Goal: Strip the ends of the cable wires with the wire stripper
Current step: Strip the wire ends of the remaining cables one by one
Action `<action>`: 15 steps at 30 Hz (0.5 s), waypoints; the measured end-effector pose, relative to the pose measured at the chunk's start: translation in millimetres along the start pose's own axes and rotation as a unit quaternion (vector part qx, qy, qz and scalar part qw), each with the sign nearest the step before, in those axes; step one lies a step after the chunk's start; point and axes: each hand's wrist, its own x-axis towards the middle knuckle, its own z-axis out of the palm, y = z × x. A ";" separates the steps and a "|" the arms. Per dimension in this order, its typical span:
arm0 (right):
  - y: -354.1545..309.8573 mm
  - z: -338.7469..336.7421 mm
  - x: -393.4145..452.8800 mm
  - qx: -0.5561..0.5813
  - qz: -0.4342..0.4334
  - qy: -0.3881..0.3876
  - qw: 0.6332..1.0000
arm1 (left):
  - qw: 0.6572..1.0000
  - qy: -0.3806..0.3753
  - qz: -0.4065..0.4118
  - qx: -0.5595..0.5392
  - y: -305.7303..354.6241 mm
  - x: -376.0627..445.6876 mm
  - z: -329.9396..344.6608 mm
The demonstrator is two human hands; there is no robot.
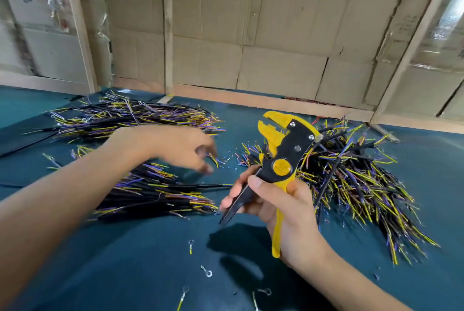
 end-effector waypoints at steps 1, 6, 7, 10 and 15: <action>0.5 -0.6 1.3 0.004 -0.005 0.014 1.000 | 0.999 -0.046 -0.013 0.000 -7.7 -6.8 7.5; -0.3 -8.8 6.6 -0.012 -0.024 0.075 0.997 | 0.996 0.036 0.033 -0.075 -8.7 -27.6 31.6; -1.4 -10.3 7.0 -0.012 -0.026 0.082 0.996 | 0.996 0.043 0.031 -0.074 -5.6 -28.3 34.3; -6.0 -11.3 9.2 -0.014 -0.039 0.092 0.995 | 0.995 0.046 0.021 -0.084 0.0 -31.9 37.8; -13.2 -13.8 10.6 -0.012 -0.058 0.111 0.992 | 0.989 0.116 0.077 -0.053 9.4 -38.6 39.3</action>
